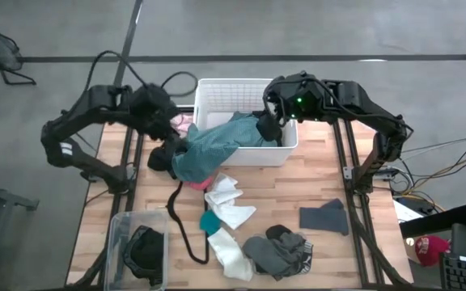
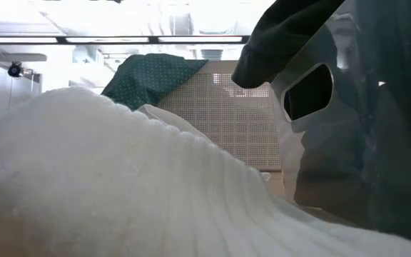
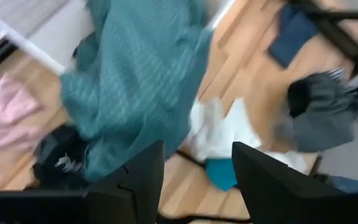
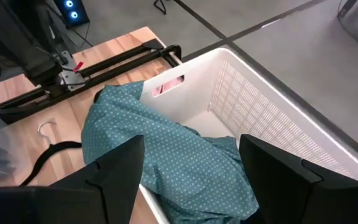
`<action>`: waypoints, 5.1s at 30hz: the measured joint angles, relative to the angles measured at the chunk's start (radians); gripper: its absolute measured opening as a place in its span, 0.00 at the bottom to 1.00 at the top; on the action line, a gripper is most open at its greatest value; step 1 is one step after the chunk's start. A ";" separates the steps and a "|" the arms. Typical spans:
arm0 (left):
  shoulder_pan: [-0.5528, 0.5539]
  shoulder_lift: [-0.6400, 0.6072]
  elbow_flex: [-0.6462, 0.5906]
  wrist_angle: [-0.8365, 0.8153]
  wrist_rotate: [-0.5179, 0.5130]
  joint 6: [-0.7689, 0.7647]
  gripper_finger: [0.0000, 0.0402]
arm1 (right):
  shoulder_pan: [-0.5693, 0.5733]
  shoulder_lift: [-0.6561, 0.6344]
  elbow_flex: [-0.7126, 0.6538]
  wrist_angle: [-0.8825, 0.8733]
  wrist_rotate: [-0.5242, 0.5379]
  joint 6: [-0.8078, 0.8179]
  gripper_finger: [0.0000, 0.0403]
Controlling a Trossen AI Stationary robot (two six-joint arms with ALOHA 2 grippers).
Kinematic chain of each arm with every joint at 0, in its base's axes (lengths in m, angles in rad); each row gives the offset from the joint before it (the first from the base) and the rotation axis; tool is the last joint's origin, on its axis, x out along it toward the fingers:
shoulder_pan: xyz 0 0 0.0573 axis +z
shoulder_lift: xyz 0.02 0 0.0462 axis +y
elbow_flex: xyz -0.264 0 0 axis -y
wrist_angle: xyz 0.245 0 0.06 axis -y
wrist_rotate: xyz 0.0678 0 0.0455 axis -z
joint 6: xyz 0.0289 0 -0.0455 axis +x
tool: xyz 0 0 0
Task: Pick & Place Cloths
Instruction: Put the blue polo shirt into the laundry bin, then put the black boxer into the right transparent bin
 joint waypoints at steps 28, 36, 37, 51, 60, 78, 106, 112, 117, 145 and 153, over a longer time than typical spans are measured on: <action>-0.111 -0.167 -0.996 0.652 -0.168 -0.322 0.47 | 0.029 -0.001 -0.029 0.022 -0.004 0.037 0.67; -0.111 -0.169 -1.017 0.780 -0.220 -0.318 0.40 | 0.029 -0.001 -0.029 0.024 -0.005 0.054 0.62; -0.111 -0.169 -1.017 0.806 -0.224 -0.306 0.37 | 0.029 -0.001 -0.029 0.025 -0.004 0.056 0.61; -0.161 -0.232 -0.863 0.858 -0.176 -0.268 0.01 | 0.029 -0.001 -0.030 0.024 0.000 0.058 0.54; -0.135 -0.263 -0.541 0.858 -0.250 -0.138 0.01 | 0.032 -0.001 -0.032 0.015 -0.001 0.060 0.59; 0.145 0.007 -0.085 0.903 -0.244 0.115 0.01 | 0.075 -0.002 -0.032 0.009 -0.006 0.091 0.64; 0.301 0.290 0.005 0.729 0.142 0.038 0.03 | 0.081 -0.002 -0.045 -0.004 0.004 0.081 0.62; 0.298 0.272 -0.072 0.732 0.176 0.020 0.21 | 0.081 -0.002 -0.080 -0.001 0.004 0.086 0.66; 0.297 0.256 -0.080 0.697 0.227 0.018 0.40 | 0.081 -0.002 -0.099 -0.001 0.004 0.089 0.68; 0.291 -0.157 -0.457 0.095 -0.155 -0.025 0.53 | 0.080 -0.003 -0.098 -0.001 0.003 0.064 0.57; 0.288 -0.234 -0.727 0.141 -0.105 0.026 0.52 | 0.081 -0.003 -0.098 -0.001 0.001 0.067 0.59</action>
